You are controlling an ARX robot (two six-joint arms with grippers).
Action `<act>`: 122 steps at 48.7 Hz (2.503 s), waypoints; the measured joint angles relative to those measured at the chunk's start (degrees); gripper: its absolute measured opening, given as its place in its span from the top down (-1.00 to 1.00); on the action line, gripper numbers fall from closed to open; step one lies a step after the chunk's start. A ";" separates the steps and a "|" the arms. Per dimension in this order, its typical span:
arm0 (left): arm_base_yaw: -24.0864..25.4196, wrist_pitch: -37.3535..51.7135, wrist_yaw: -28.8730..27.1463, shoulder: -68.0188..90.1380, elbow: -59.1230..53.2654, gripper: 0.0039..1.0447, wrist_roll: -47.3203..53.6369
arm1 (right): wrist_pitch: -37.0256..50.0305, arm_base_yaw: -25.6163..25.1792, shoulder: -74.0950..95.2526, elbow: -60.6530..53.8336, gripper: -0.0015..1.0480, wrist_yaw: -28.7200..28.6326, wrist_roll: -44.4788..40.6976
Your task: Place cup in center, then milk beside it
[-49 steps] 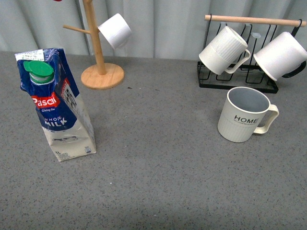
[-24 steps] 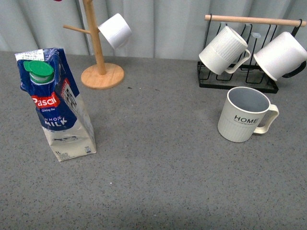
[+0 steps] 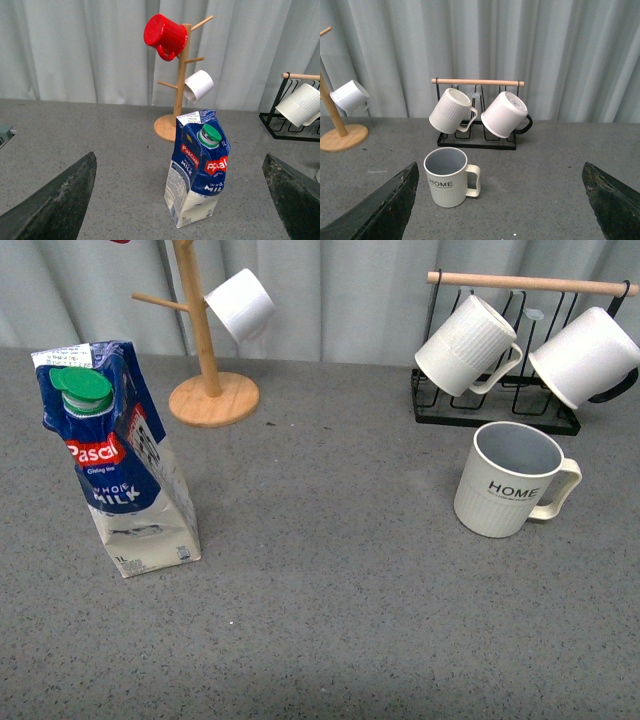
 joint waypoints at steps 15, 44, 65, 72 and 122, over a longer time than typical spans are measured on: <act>0.00 0.00 0.02 0.00 0.00 -0.88 0.00 | 0.00 0.00 0.00 0.00 -0.82 0.00 0.00; 0.00 0.00 0.02 -0.02 0.00 -0.88 0.00 | -3.82 0.26 8.15 2.97 -0.82 1.38 -6.86; 0.00 0.00 0.00 0.00 0.00 -0.88 0.00 | 18.36 -2.64 59.67 18.14 -0.82 -7.15 -7.69; 0.00 0.00 0.00 0.00 0.00 -0.88 0.00 | 15.96 -2.64 73.00 26.34 -0.82 -7.08 -7.98; 0.00 0.00 0.00 0.00 0.00 -0.88 0.00 | -16.61 5.25 116.28 72.28 -0.82 0.66 2.69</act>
